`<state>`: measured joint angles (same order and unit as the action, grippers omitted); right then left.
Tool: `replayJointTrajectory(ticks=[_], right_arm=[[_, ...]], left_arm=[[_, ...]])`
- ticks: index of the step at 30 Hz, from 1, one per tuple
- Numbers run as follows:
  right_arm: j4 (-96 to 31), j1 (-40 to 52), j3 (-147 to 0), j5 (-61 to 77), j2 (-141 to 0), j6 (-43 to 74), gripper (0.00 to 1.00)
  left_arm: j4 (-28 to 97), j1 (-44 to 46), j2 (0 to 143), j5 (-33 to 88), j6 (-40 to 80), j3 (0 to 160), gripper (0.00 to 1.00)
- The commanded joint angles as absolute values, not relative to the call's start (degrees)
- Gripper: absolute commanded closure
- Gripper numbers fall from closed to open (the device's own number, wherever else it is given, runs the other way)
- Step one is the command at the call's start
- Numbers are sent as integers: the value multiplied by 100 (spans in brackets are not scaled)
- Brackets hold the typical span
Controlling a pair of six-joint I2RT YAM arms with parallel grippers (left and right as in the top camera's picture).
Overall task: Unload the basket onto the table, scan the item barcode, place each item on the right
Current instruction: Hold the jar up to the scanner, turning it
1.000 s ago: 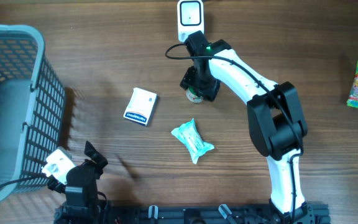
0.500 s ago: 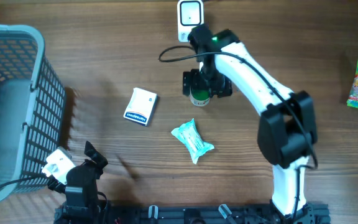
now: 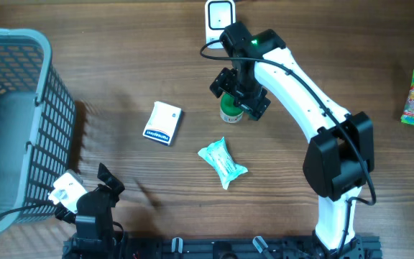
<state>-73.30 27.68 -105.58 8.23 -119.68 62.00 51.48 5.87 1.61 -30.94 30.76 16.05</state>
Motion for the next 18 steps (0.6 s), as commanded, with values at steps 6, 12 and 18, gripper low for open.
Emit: replayJointTrajectory(ticks=[6, 12, 18], right_arm=[[-6831, 2744, -10342, 711, -12339, 6466, 0], [-6792, 2714, -10342, 467, -12999, 6243, 0], [-6659, 2709, -10272, 386, -13266, 5953, 26]], left_arm=[[5155, 556, 134, -3087, 3089, 1603, 0], [5155, 556, 134, -3087, 3089, 1603, 0], [5155, 556, 134, -3087, 3089, 1603, 0]])
